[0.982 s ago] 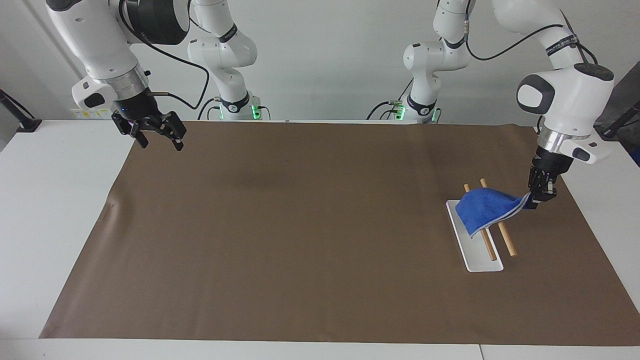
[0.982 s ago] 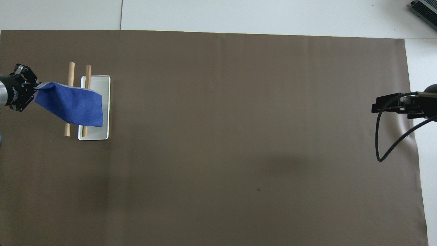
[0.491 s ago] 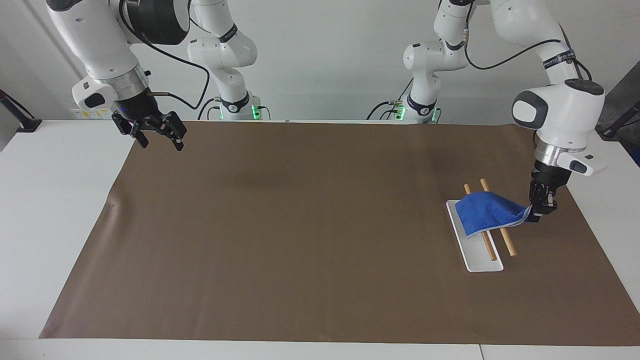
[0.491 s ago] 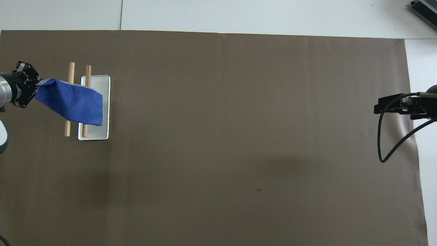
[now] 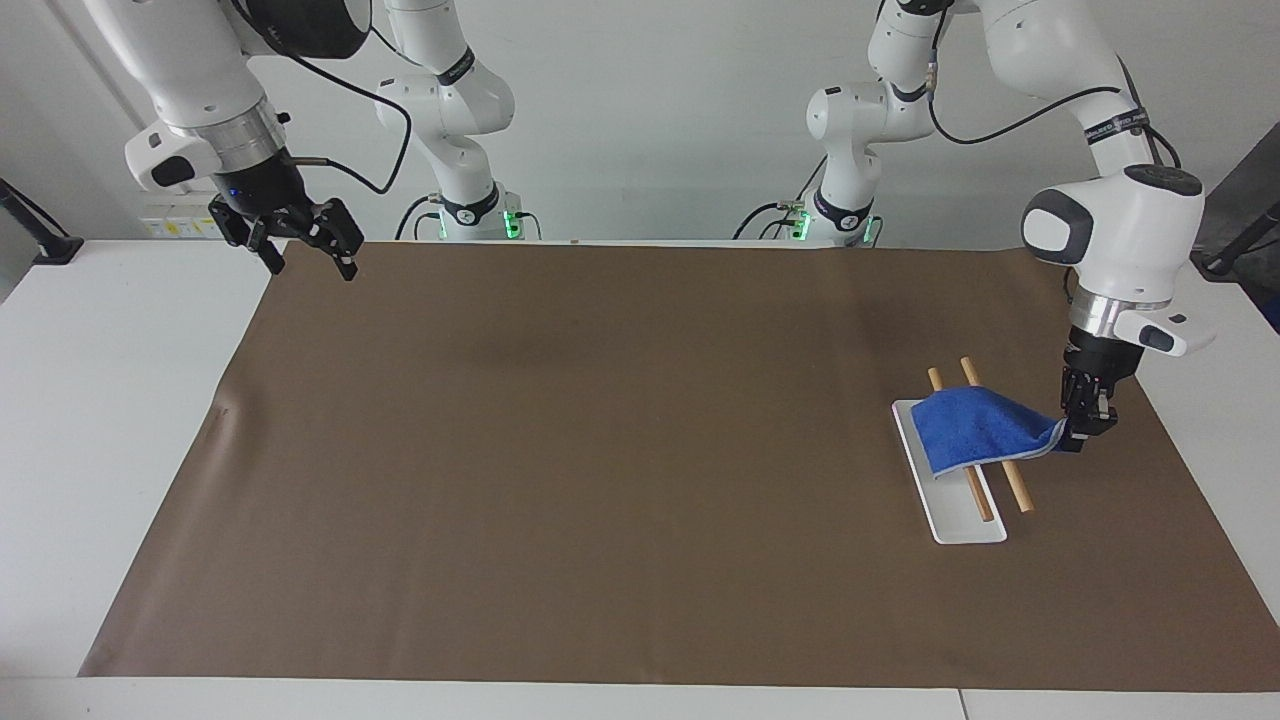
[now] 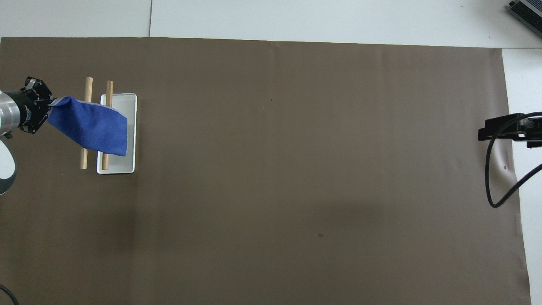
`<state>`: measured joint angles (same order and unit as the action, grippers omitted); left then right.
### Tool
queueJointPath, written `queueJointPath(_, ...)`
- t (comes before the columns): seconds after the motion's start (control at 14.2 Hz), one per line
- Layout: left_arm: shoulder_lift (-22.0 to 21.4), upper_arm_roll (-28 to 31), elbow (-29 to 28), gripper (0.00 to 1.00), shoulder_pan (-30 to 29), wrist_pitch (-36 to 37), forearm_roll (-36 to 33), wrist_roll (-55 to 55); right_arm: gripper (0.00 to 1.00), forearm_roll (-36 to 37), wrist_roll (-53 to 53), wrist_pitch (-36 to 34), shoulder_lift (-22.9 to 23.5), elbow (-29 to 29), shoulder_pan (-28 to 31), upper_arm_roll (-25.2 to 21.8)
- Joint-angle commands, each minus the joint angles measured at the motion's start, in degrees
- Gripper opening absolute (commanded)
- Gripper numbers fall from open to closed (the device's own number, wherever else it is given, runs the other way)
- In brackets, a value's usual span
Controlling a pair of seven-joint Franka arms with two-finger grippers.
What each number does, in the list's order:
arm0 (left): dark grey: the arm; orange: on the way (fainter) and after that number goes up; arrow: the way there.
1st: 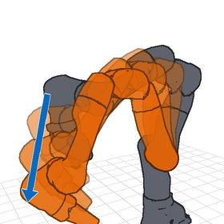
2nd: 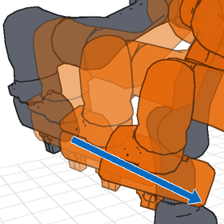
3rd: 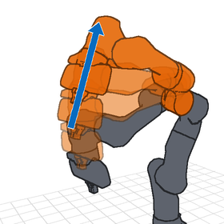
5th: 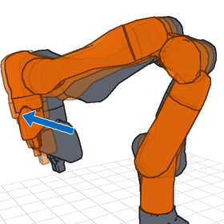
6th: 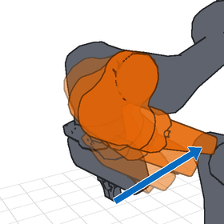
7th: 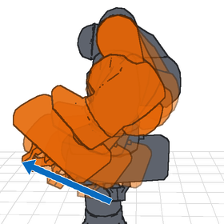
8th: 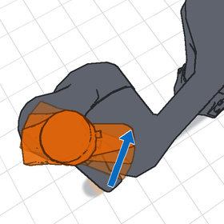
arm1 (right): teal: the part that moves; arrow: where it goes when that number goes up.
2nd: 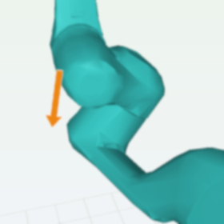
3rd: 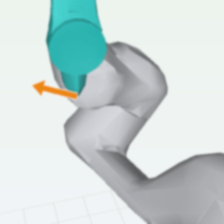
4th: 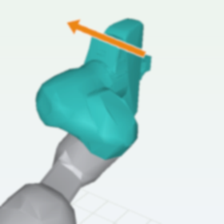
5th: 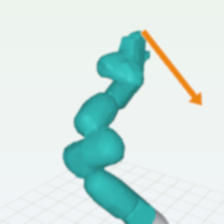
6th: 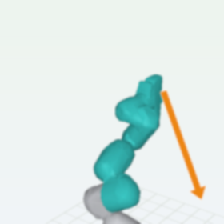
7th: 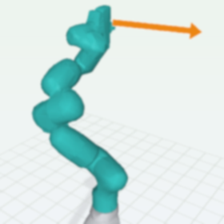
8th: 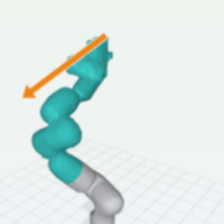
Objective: Right arm passes towel to left arm to hang
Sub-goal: 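Open the left gripper and release the towel onto the dowels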
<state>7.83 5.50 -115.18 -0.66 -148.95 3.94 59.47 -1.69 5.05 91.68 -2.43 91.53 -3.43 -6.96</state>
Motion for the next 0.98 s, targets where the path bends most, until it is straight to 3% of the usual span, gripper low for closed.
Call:
queueJointPath(0.0,-0.18,-0.23,-0.84,0.70,-0.48,-1.43,-1.21,-0.05,1.00,0.81,0.32,-0.10,-0.73,1.19,0.44,0.37)
queueJointPath(0.07,-0.10,-0.23,-0.49,0.99,-0.48,-1.43,-1.21,0.03,1.00,0.81,0.40,-0.10,-0.73,1.19,0.44,0.37)
queueJointPath(0.63,0.70,-0.23,1.89,1.00,-0.48,0.94,-1.21,0.12,1.00,0.81,0.58,0.16,-0.73,1.28,0.35,0.37)
queueJointPath(0.91,1.74,-0.66,9.69,1.00,0.14,16.73,-7.96,-7.23,1.00,1.16,-0.29,0.07,-0.73,1.19,0.35,0.37)
